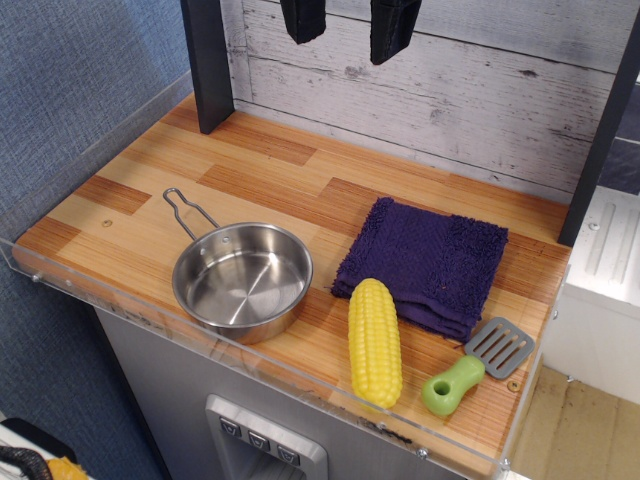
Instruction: Place the spatula on the purple cloth.
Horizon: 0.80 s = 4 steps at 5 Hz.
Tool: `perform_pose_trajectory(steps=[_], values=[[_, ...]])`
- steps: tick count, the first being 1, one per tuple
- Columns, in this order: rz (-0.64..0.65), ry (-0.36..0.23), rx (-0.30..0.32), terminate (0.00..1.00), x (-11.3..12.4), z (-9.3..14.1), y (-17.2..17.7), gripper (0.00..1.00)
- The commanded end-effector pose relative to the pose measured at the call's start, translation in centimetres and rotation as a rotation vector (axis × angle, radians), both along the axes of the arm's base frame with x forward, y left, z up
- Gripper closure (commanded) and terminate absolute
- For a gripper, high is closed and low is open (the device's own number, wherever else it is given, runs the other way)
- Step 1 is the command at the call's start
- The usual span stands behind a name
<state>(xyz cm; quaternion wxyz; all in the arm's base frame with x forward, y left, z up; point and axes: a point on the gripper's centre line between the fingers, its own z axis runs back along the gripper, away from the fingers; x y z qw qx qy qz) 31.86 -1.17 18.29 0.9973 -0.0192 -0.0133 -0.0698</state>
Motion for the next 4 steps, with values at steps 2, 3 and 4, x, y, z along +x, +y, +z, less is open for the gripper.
perform_pose_trajectory(steps=[2, 3, 4], values=[[0.060, -0.018, 0.004, 0.00, 2.5, -0.6, 2.4, 0.00], [-0.085, 0.033, -0.025, 0.00, 0.6, -4.7, -2.2, 0.00], [-0.173, -0.011, -0.024, 0.00, -1.6, -6.1, -5.0, 0.00]])
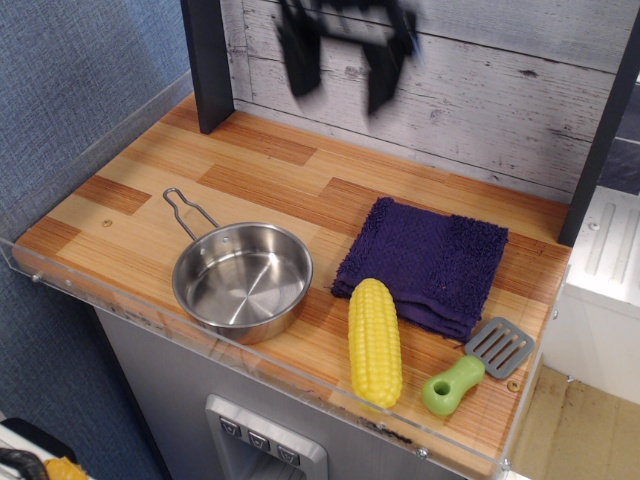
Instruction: Place the spatula on the purple cloth.
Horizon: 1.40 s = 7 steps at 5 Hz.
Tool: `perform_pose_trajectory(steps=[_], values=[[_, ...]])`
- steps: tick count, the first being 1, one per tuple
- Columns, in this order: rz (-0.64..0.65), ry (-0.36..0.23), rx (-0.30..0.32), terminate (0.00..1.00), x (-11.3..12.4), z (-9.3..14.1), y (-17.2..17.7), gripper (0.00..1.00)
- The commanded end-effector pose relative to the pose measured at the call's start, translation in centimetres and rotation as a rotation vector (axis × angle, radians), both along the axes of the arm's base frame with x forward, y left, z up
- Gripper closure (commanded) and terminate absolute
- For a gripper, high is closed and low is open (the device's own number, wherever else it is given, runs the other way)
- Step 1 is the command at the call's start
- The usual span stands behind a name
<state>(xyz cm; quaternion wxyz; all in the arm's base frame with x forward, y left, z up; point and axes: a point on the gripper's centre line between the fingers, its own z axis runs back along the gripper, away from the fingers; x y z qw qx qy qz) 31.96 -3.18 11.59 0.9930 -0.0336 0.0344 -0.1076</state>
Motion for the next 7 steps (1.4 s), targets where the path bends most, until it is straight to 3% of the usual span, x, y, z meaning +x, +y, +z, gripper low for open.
perform_pose_trajectory(steps=[1, 3, 4, 5, 6, 7], values=[[-0.118, -0.155, -0.003, 0.00, -3.3, -0.2, -3.6, 0.00], [-0.084, -0.213, 0.046, 0.00, -4.6, -1.5, -3.2, 0.00], [0.001, -0.221, 0.113, 0.00, -5.2, -3.3, -4.1, 0.00], [0.023, -0.193, 0.122, 0.00, -5.6, -5.2, -5.4, 0.00], [0.017, -0.165, 0.108, 0.00, -5.5, -6.8, -6.9, 0.00], [-0.081, -0.139, 0.004, 0.00, -5.9, -8.0, -8.6, 0.00]])
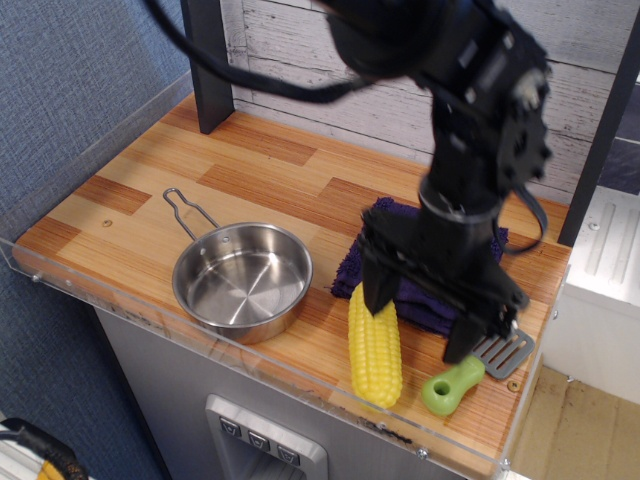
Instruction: Place the spatula on the purple cloth.
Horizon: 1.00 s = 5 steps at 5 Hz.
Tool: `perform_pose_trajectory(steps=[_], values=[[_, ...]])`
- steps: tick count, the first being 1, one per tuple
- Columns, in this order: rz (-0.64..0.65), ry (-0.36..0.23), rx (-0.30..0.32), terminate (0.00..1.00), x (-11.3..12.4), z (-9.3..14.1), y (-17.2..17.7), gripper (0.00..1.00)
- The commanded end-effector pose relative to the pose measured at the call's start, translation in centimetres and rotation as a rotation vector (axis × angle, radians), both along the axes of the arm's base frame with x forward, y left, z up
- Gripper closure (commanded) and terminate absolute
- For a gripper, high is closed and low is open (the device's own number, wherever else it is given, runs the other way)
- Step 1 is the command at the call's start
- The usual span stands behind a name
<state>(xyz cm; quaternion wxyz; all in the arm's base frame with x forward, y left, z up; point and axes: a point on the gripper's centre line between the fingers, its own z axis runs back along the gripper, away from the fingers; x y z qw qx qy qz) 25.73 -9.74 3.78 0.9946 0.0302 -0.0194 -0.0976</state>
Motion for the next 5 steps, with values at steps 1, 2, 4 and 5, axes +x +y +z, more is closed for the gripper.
perform_pose_trajectory(steps=[1, 2, 4, 5], values=[[-0.180, 0.003, -0.173, 0.00, -0.1, -0.8, -3.0, 0.00], [-0.200, 0.011, -0.198, 0.00, -0.3, -1.1, -3.4, 0.00], [-0.214, 0.066, -0.203, 0.00, -1.3, -3.1, -3.5, 0.00], [-0.229, 0.071, -0.173, 0.00, -1.6, -3.6, -3.4, 1.00]])
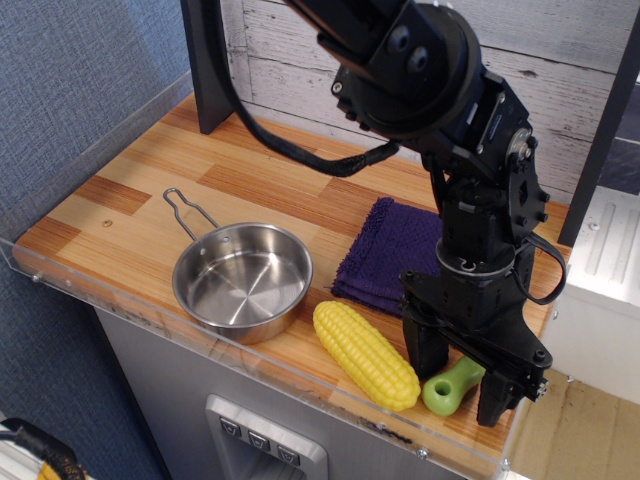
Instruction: Place the spatula on the purple cloth.
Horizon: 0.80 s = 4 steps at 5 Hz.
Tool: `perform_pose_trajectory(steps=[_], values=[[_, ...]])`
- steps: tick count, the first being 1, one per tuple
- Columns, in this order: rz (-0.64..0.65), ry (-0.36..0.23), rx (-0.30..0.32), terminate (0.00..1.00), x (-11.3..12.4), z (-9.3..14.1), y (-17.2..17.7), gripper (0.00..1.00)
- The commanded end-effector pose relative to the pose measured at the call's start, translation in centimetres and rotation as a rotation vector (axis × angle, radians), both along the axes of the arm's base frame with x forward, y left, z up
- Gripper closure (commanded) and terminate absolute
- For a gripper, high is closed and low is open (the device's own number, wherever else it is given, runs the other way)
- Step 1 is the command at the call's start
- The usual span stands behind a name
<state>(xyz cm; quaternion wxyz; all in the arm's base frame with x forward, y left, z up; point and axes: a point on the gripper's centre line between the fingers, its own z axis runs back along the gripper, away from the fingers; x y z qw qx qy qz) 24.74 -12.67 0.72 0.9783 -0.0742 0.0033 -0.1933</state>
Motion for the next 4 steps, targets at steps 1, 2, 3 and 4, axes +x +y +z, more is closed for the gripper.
perform_pose_trajectory(steps=[1, 2, 3, 4], values=[[-0.054, -0.044, 0.047, 0.00, -0.6, 0.6, -0.8, 1.00], [-0.065, -0.079, 0.034, 0.00, -0.5, 2.2, -0.8, 1.00], [-0.048, -0.198, 0.069, 0.00, -0.5, 5.4, -0.5, 1.00], [-0.005, -0.287, 0.111, 0.00, 0.2, 9.0, 0.8, 1.00]])
